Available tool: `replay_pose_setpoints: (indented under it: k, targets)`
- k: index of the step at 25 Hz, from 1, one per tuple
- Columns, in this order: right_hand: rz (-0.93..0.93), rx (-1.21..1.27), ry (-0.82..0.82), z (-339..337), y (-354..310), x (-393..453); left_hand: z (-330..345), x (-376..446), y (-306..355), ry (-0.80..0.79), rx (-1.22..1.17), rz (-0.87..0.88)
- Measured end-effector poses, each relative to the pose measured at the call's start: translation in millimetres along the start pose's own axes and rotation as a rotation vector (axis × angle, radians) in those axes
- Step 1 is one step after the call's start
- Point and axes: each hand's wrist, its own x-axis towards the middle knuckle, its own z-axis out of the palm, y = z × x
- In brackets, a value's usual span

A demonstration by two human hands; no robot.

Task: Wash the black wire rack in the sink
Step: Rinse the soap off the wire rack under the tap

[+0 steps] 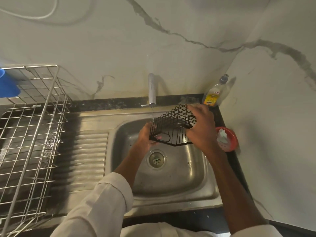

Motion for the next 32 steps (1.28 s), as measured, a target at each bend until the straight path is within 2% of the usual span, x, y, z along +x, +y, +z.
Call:
replay_pose_setpoints:
  k: [5,7,11,19,21,27,32]
  targets:
    - [-0.079,0.204,-0.015,20.2,15.7,8.5,-20.1,4.2,11.7,0.058,-0.046,0.164]
    - [-0.012,0.33,-0.028,29.7,22.3,10.0,-33.4,1.8,19.2,0.091,-0.062,0.269]
    - [0.145,0.495,-0.172,60.6,26.2,13.1,-68.3,-12.9,19.8,0.199,-0.035,0.419]
    - [0.256,0.75,-0.353,103.3,0.4,34.4,-120.3,-59.7,-14.6,0.51,0.13,0.39]
    - [0.234,0.752,-0.435,113.6,-3.6,46.3,-128.6,-69.5,-28.4,0.556,0.118,0.381]
    - [0.009,0.66,-0.648,133.3,-41.4,82.2,-132.3,-91.5,-52.2,0.635,-0.002,0.357]
    - [-0.154,0.426,-0.656,151.1,-42.7,91.4,-133.4,-97.9,-57.2,0.692,-0.002,0.325]
